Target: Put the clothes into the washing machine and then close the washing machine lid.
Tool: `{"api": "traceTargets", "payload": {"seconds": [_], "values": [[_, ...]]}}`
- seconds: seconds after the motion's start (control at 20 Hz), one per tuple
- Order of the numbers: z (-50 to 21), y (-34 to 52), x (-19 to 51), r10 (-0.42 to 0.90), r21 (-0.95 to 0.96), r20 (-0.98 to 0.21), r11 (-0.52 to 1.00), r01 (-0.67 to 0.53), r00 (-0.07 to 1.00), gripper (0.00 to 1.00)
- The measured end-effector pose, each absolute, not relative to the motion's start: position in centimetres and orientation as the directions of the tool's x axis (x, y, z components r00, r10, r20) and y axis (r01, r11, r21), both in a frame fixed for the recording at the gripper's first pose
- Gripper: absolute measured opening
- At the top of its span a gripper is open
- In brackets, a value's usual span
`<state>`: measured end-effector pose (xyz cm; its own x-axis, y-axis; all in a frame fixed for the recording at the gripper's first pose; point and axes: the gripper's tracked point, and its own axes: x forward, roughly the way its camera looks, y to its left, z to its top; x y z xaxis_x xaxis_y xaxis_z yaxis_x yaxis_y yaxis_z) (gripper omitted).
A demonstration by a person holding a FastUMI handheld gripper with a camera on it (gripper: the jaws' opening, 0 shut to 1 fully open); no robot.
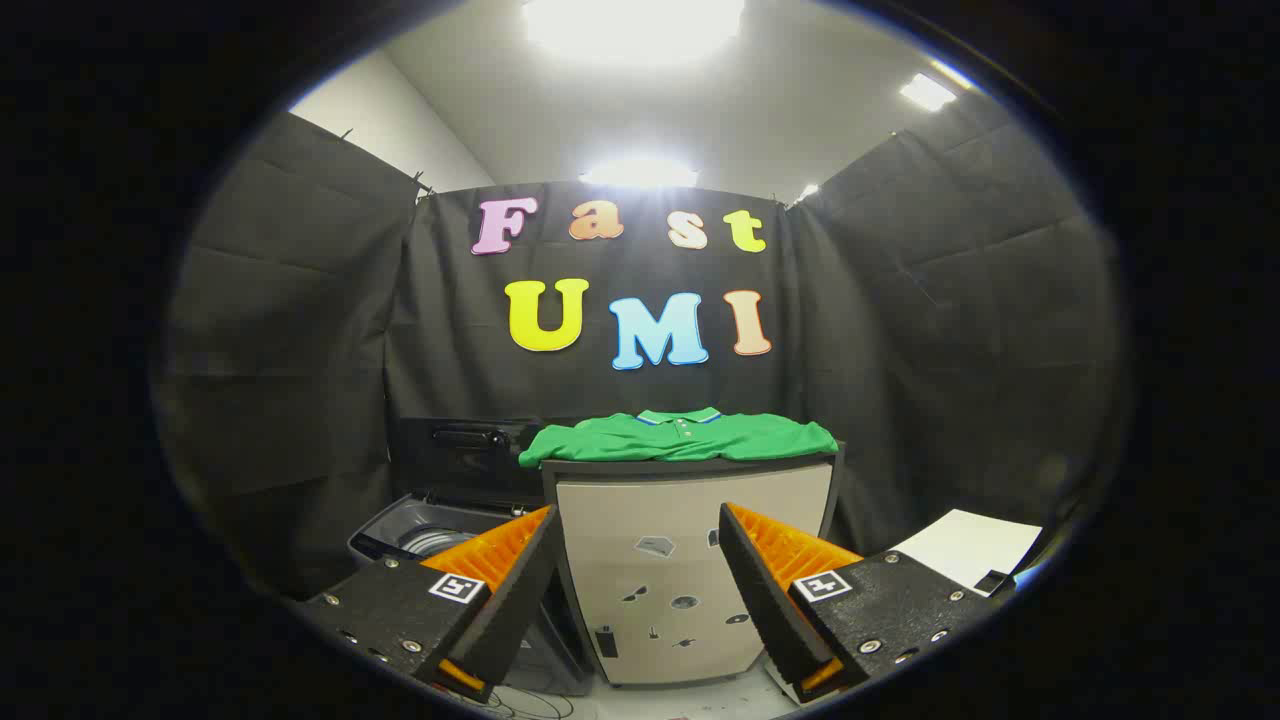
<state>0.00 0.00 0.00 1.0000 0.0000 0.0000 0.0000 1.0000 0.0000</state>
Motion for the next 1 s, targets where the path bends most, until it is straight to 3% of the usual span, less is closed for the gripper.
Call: {"api": "traceTargets", "payload": {"seconds": [1.0], "values": [[-0.7, 1.7, -0.9, 0.058, -0.016, -0.006, 0.998, -0.058, 0.998, 0.96]]}}
